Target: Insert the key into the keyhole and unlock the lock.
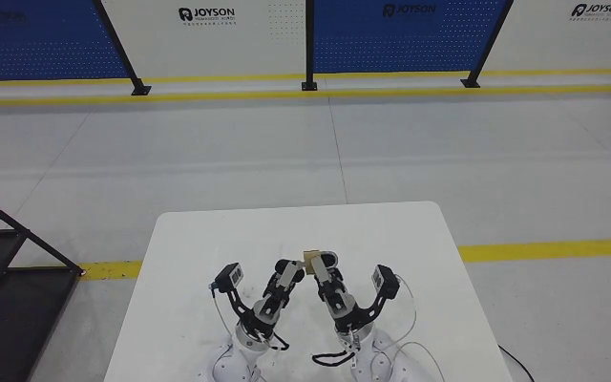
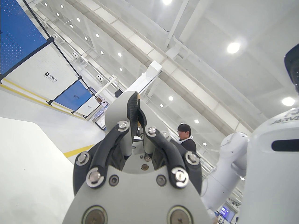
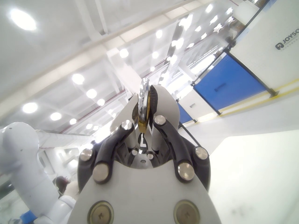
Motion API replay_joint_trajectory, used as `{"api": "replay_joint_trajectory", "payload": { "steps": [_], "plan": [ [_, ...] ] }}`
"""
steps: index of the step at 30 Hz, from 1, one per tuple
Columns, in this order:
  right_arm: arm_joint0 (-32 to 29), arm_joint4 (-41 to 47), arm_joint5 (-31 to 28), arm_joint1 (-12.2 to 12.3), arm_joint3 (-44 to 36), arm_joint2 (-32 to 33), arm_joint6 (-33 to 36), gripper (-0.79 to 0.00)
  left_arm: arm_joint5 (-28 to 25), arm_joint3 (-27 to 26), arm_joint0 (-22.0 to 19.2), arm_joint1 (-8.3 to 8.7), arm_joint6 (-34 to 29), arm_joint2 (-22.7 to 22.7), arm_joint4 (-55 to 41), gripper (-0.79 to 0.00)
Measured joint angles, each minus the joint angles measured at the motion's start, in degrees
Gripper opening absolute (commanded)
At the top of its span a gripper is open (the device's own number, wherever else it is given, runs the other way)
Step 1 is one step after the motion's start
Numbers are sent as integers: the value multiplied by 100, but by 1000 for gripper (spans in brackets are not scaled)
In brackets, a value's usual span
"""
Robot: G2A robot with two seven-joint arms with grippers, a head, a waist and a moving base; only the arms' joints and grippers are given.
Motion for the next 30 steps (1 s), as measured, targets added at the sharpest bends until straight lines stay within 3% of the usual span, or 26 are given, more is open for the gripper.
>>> {"api": "replay_joint_trajectory", "payload": {
  "steps": [15,30],
  "plan": [
    [-105,42,-27,-18,-73,79,160,-785,0,95,7,-80,379,-130,758,-785],
    [-345,212,246,-1,-297,201,512,-785,187,236,51,-207,1522,-282,2412,-785]
  ]
}}
